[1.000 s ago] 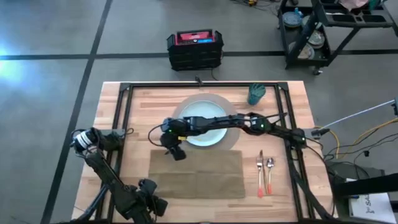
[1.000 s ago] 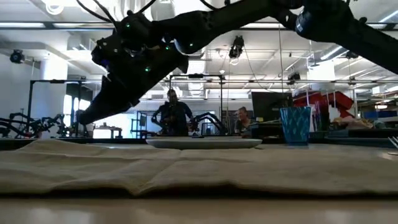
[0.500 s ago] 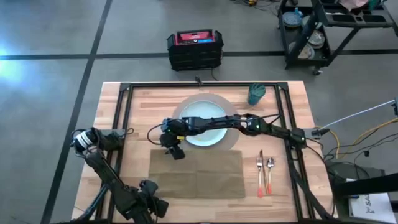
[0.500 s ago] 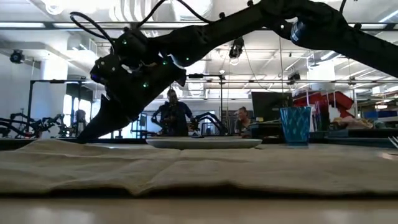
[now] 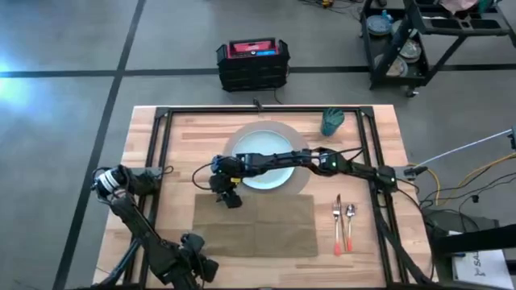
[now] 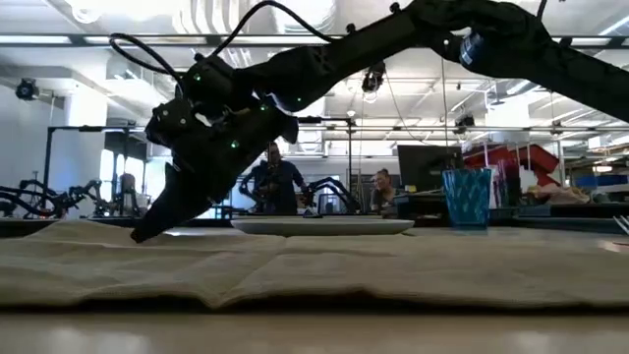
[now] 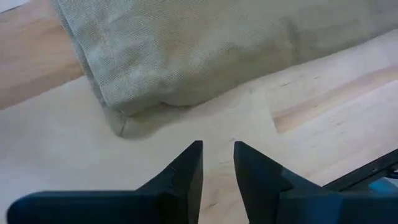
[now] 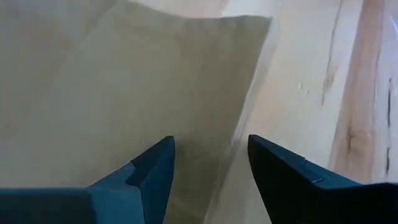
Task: Set table place
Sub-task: Fold the brown table napkin
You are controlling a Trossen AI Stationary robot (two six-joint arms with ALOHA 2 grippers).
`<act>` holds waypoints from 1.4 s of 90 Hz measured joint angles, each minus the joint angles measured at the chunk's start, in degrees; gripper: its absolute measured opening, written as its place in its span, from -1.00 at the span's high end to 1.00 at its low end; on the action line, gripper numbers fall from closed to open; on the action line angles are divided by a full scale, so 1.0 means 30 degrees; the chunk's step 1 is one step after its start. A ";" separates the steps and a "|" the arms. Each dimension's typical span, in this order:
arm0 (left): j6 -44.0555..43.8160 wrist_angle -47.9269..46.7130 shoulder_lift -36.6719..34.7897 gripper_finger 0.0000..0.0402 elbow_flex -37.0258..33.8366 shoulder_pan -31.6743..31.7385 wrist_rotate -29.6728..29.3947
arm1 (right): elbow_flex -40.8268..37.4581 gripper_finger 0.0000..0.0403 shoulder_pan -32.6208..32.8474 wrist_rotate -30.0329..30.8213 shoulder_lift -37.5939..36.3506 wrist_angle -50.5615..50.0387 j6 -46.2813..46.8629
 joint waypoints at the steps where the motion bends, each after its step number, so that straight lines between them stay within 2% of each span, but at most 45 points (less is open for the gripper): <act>1: 0.0023 0.0003 0.0000 0.60 0.0000 0.0000 0.0000 | -0.0018 0.16 -0.0002 0.0000 0.0000 0.0004 0.0015; 9: 0.0036 -0.0004 0.0000 0.59 0.0000 0.0007 0.0000 | -0.0066 0.39 -0.0014 0.0076 -0.0007 0.0065 0.0032; 19: 0.0029 -0.0004 0.0000 0.61 0.0000 0.0007 0.0000 | -0.0074 0.84 -0.0027 -0.0086 -0.0007 -0.0097 -0.0060; 24: 0.0031 0.0009 0.0000 0.61 0.0000 0.0007 0.0000 | -0.0074 0.94 -0.0019 -0.0333 -0.0007 -0.0293 -0.0245; 41: 0.0029 0.0009 0.0000 0.61 0.0000 0.0007 0.0000 | -0.0081 0.99 -0.0040 -0.0286 -0.0100 -0.1278 0.0303; 57: 0.0253 -0.0284 0.0000 0.60 0.0000 0.0007 -0.0007 | -0.0088 1.00 -0.0231 0.0824 -0.0620 -0.3428 0.0615; 76: -0.0191 -0.4189 0.0055 0.61 0.0000 0.0020 -0.0067 | -0.0132 1.00 -0.0168 0.1329 -0.1075 -0.4724 0.0551; 88: 0.0040 -0.4931 0.0044 0.57 -0.0015 0.1115 -0.0246 | -0.0132 1.00 -0.0114 0.1338 -0.1166 -0.5179 0.0360; 108: 0.0226 -0.4838 -0.0015 0.35 -0.0015 0.1927 -0.0357 | -0.0132 1.00 -0.0107 0.1247 -0.1173 -0.5254 0.0359; 126: 0.0380 -0.4464 -0.0007 -0.03 -0.0157 0.1931 -0.0080 | -0.0132 1.00 -0.0083 0.1209 -0.1188 -0.5469 0.0109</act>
